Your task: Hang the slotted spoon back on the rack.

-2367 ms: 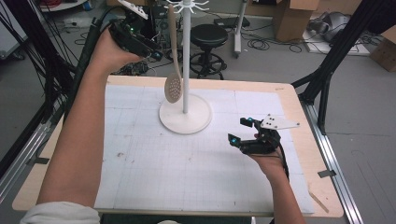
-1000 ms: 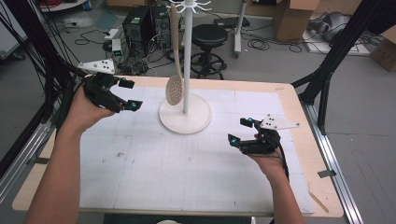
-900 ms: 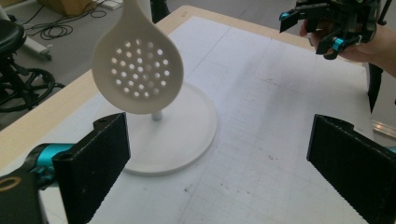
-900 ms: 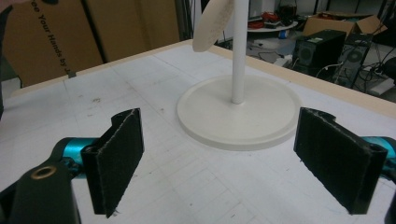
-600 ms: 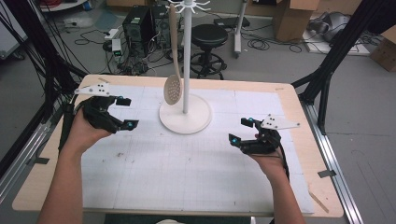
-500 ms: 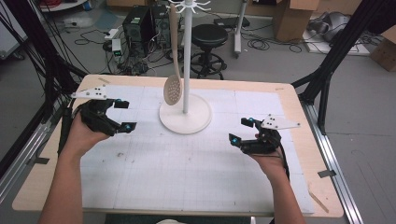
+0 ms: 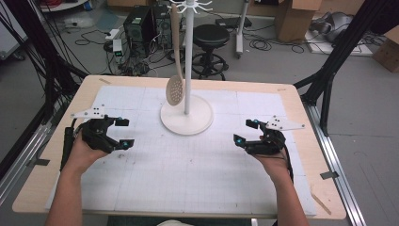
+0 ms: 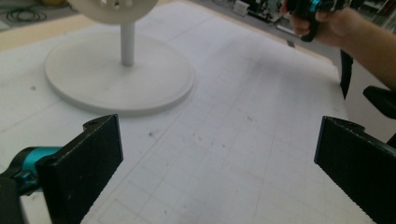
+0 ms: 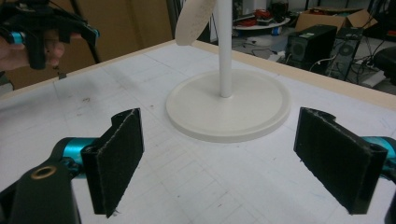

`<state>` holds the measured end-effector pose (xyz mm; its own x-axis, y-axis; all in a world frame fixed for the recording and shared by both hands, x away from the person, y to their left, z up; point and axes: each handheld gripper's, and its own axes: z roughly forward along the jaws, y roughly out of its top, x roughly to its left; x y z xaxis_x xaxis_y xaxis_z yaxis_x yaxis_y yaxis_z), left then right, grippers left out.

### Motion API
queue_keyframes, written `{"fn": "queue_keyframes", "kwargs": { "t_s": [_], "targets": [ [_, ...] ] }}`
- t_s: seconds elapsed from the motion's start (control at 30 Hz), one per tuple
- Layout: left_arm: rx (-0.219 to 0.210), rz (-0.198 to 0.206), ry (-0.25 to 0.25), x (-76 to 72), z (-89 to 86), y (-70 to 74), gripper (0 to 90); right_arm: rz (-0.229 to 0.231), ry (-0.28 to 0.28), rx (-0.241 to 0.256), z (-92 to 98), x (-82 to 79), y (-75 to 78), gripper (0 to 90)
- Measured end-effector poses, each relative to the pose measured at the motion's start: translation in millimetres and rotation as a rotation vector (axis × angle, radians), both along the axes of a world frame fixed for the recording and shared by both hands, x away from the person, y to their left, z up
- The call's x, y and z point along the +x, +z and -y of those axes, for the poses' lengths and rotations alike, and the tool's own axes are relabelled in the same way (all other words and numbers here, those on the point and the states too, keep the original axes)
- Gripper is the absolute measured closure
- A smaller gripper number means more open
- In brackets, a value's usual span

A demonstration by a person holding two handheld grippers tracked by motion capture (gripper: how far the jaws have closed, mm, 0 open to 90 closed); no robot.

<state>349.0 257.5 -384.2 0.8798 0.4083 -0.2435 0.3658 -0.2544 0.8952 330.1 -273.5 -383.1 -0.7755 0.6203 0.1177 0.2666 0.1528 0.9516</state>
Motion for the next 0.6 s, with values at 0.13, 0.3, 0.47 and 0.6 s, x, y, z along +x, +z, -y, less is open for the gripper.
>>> {"fn": "queue_keyframes", "kwargs": {
  "t_s": [0.13, 0.3, 0.47, 0.6],
  "targets": [
    [-0.005, 0.0, -0.001, -0.7, -0.8, -4.2, 1.6, 0.0, -0.001, -0.008, -0.4, 0.8, -0.9, 14.7],
    [0.004, -0.008, 0.011, -1.5, -1.8, -8.2, 1.6, -0.003, 0.003, -0.021, -2.2, 0.7, -2.5, 14.7],
    [0.003, -0.013, 0.019, -1.4, -3.4, -9.4, 1.6, -0.007, 0.003, -0.019, -2.4, 1.5, -3.2, 14.7],
    [0.013, -0.017, 0.025, -0.7, -3.9, -11.7, 1.6, -0.008, 0.009, -0.022, -3.1, 1.4, -3.5, 14.7]
  ]
}}
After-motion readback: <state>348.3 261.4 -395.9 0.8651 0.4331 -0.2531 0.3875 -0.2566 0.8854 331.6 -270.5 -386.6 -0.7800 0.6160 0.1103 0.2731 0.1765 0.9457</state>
